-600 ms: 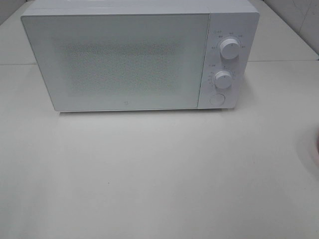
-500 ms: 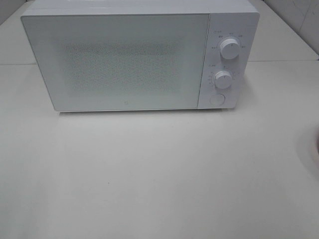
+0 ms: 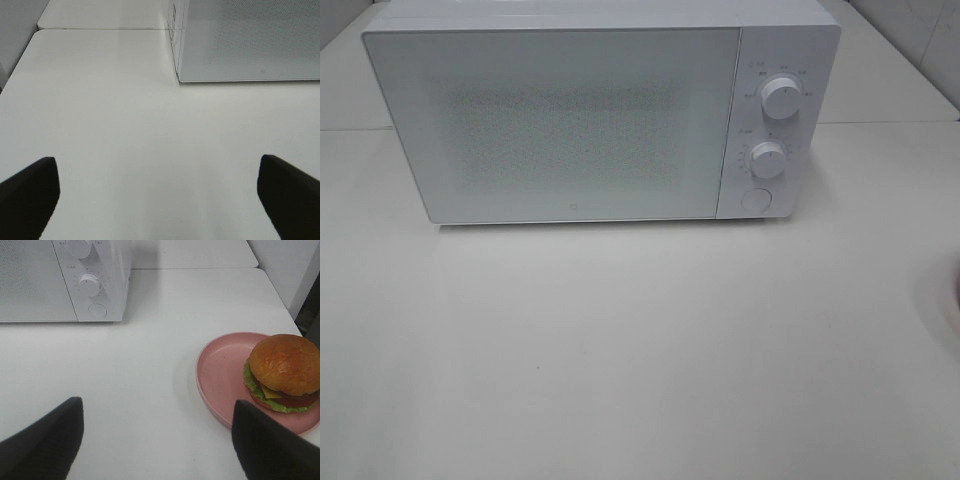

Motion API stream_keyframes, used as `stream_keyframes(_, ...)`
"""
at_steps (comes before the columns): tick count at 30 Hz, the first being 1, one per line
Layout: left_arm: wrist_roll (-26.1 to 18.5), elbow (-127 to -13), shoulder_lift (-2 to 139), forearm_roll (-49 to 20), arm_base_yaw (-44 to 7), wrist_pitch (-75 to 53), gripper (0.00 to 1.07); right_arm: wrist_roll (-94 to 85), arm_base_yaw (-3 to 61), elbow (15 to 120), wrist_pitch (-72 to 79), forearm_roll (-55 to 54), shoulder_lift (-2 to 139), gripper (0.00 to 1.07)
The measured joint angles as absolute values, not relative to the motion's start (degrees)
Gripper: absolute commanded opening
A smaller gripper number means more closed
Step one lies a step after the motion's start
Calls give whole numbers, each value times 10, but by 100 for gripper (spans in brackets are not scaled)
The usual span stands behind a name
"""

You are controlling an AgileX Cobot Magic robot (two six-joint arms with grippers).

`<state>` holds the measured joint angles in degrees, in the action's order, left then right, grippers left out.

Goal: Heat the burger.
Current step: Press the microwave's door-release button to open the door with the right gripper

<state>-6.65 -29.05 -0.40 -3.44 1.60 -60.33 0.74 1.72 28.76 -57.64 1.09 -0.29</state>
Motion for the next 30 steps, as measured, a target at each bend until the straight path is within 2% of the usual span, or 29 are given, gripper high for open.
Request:
stream_keyframes(4,-66,-290,-4,-34,16,-603,105,6,17,291,-570,11,0,75)
stream_keyframes(9,-66,-290,-4,-34,16,-603,105,-13,17,302,-471,11,54,71)
stream_keyframes(11,-66,-290,-4,-34,16,-603,105,-26,17,302,-410,11,90,58)
stream_keyframes(12,-66,-290,-4,-34,16,-603,105,-26,17,302,-410,11,90,58)
stream_keyframes(14,-66,-290,-4,-34,16,-603,105,-66,17,302,-299,11,159,35)
stream_keyframes(15,-66,-290,-4,-34,16,-603,105,-66,17,302,-299,11,159,35)
stream_keyframes(16,-66,-290,-4,-34,16,-603,105,-72,17,302,-269,11,173,16)
stream_keyframes(17,-66,-290,-4,-34,16,-603,105,-79,17,302,-243,11,191,5)
stream_keyframes(18,-66,-290,-4,-34,16,-603,105,-79,17,302,-243,11,191,5)
stream_keyframes(19,-66,-290,-4,-34,16,-603,105,-83,17,302,-198,11,222,0)
stream_keyframes(30,-66,-290,-4,-34,16,-603,105,-74,17,264,17,10,356,0)
